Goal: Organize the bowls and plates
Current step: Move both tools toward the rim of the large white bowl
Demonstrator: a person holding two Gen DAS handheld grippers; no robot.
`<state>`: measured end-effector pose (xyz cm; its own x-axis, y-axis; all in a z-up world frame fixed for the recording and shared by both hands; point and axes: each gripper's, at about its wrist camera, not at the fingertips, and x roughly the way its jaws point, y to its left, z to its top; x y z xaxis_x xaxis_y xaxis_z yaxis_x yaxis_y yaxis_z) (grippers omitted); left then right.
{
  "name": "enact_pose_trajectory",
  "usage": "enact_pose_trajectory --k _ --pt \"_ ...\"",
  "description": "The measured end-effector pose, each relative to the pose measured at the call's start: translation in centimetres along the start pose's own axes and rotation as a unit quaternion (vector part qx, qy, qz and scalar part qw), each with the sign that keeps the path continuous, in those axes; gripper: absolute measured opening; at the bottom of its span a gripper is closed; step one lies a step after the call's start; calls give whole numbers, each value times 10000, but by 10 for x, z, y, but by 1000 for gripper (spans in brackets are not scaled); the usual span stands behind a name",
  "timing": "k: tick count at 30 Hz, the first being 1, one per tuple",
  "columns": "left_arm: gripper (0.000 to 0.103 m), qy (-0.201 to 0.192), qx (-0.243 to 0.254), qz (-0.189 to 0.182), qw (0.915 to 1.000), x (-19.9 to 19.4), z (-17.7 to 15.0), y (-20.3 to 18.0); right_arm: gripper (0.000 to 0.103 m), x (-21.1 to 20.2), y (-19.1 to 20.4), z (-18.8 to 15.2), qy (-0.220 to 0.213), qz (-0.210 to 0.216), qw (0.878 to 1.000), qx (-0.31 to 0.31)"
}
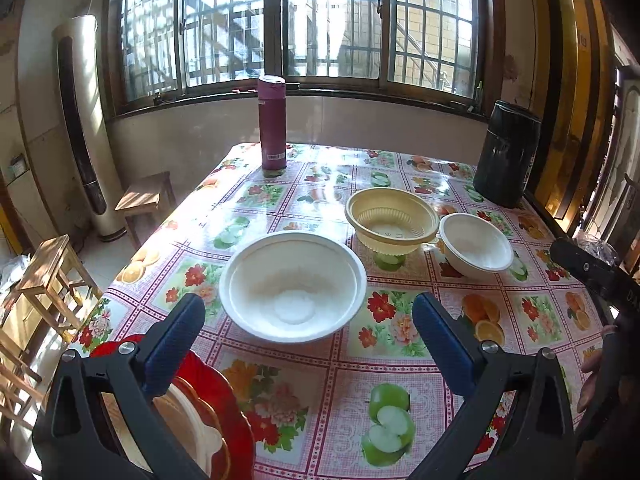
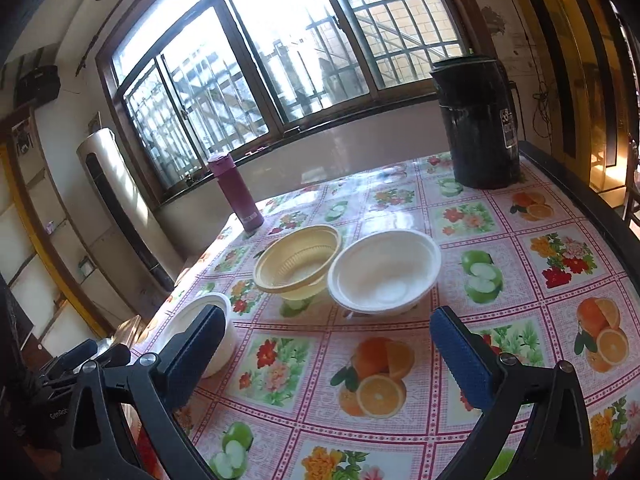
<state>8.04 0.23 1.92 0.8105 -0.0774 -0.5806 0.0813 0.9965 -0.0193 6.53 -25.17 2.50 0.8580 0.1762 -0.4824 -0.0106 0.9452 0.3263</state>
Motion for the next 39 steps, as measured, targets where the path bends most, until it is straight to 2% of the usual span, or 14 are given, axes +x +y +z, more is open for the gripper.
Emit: enact_pose_trajectory --k 3,7,9,11,16,19,26,33,39 --pt "103 -106 -147 -27 9998 -27 16 21 103 -18 41 24 -107 -18 9985 -541" --pt "103 -376 -377 -21 9986 -69 43 49 103 -39 101 47 -329 -528 9860 -1547" --pt "103 -542 -402 60 9977 -88 53 61 103 -52 121 52 -405 -545 9835 -1677" --pt "103 -687 -455 189 9964 -103 61 72 103 -66 138 55 -541 -754 9799 -1763" --pt "103 -935 -661 150 9933 -125 74 86 103 -97 169 55 -895 -1010 9694 -2050" --pt "103 -1015 -625 112 9928 -127 76 80 103 -104 178 56 -948 -1255 9628 -2197" --pt "103 -822 -451 -30 9956 -116 75 62 103 -107 180 55 -1060 -1559 9548 -2298" --pt "103 -766 -440 -101 9960 -112 80 56 103 -103 175 55 -1030 -1520 9561 -2284" --pt "103 -474 -384 -217 9979 -93 103 53 103 -90 174 61 -811 -1307 9635 -2191"
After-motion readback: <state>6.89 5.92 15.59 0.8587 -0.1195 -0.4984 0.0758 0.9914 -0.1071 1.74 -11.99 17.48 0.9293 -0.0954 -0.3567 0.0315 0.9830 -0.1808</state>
